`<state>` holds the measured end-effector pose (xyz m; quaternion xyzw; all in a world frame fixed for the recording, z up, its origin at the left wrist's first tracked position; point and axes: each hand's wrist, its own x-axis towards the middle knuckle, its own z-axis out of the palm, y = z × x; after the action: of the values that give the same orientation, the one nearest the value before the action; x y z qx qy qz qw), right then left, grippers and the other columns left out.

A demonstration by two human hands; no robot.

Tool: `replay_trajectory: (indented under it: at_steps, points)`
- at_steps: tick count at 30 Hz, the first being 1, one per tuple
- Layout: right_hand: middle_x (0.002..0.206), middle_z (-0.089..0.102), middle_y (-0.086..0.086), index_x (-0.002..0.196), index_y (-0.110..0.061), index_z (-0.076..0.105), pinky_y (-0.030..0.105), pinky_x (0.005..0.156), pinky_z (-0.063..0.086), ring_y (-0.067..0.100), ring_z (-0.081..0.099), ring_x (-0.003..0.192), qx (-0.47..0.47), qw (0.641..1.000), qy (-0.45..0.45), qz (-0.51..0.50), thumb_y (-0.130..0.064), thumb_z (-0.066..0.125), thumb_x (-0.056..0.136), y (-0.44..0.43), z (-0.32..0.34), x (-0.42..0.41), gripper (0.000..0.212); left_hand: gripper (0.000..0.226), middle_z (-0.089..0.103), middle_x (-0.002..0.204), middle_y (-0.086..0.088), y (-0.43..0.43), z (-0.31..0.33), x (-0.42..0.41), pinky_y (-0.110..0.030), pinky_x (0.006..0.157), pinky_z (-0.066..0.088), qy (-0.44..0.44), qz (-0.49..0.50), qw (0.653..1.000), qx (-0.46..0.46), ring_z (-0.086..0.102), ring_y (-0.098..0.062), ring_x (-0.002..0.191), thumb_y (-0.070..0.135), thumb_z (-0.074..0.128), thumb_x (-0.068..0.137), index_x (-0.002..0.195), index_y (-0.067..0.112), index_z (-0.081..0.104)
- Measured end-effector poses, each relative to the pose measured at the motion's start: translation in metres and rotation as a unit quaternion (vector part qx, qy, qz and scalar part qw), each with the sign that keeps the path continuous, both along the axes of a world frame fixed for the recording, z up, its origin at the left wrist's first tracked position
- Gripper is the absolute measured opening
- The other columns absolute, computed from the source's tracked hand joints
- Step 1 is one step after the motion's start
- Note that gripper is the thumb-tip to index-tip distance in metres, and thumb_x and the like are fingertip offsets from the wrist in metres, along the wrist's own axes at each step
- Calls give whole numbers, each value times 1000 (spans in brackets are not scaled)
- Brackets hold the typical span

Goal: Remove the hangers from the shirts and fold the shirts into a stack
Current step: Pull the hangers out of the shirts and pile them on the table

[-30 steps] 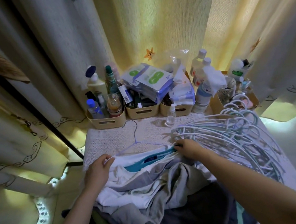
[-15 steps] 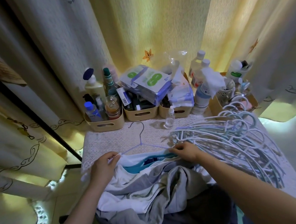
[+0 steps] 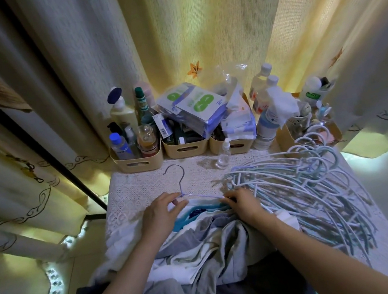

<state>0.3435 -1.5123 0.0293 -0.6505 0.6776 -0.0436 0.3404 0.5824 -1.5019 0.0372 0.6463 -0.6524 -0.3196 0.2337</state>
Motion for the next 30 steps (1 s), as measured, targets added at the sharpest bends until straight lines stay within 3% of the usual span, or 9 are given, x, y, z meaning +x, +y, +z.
replay_trajectory:
  at_steps: [3,5,8,13,16,19,22,26,30]
  points:
    - [92,66,13,86,-13,67,38,80,48,29,59,91,27,999,-16,-8,-28,50,95,-2,2,-3,25,16,62,86,6,-5,1,-8,-37,70,51,4,19,1000,-13,62,-17,82,29,61,91,79,28,71]
    - [85,66,10,89,-9,70,31,73,44,26,59,82,63,994,-54,-70,-21,49,93,-4,2,-8,24,23,63,84,3,-9,3,-5,-42,74,51,10,29,999,-12,62,-19,79,26,60,91,69,26,67]
    - [66,57,-1,77,-21,64,25,63,36,19,52,68,69,989,-61,-116,-20,49,93,-6,2,-11,21,25,64,81,5,-12,6,9,-43,77,50,15,26,999,-9,62,-18,78,25,58,92,68,24,66]
    - [99,71,13,107,-9,71,25,63,40,15,54,64,59,992,-25,-110,-14,50,93,-7,2,-5,25,36,56,64,5,-9,8,11,-39,70,49,-13,6,1000,22,56,-17,67,38,56,91,59,24,50]
    - [108,69,15,115,-8,68,26,69,44,26,62,85,76,996,-6,-54,-10,47,95,-8,10,-10,29,49,39,53,-2,-7,9,6,-33,57,37,-33,22,999,13,41,-19,55,50,61,84,57,18,37]
    - [118,67,8,117,-15,68,21,77,42,21,62,104,73,996,-34,-35,-28,57,93,-5,14,-15,29,38,42,49,1,-6,11,0,-31,56,36,-29,44,999,9,45,-17,54,53,60,84,58,29,49]
    - [114,69,4,110,-19,71,25,80,47,18,64,99,67,993,-66,-67,-42,61,88,-2,15,-7,33,39,45,42,4,-4,14,-7,-30,55,38,-40,43,998,-4,49,-12,49,50,53,89,58,29,61]
    - [109,71,6,105,-19,73,21,74,45,19,65,96,41,998,-32,-44,-36,60,89,1,14,0,26,44,59,54,2,1,16,-9,-32,60,45,-61,39,997,-1,58,-16,59,48,48,93,59,22,59]
    - [107,72,5,101,-17,75,25,79,49,19,66,95,26,998,-29,-55,-28,62,87,3,14,1,22,36,63,59,3,5,18,-8,-32,60,45,-89,28,996,-18,60,-19,63,44,49,94,68,24,63]
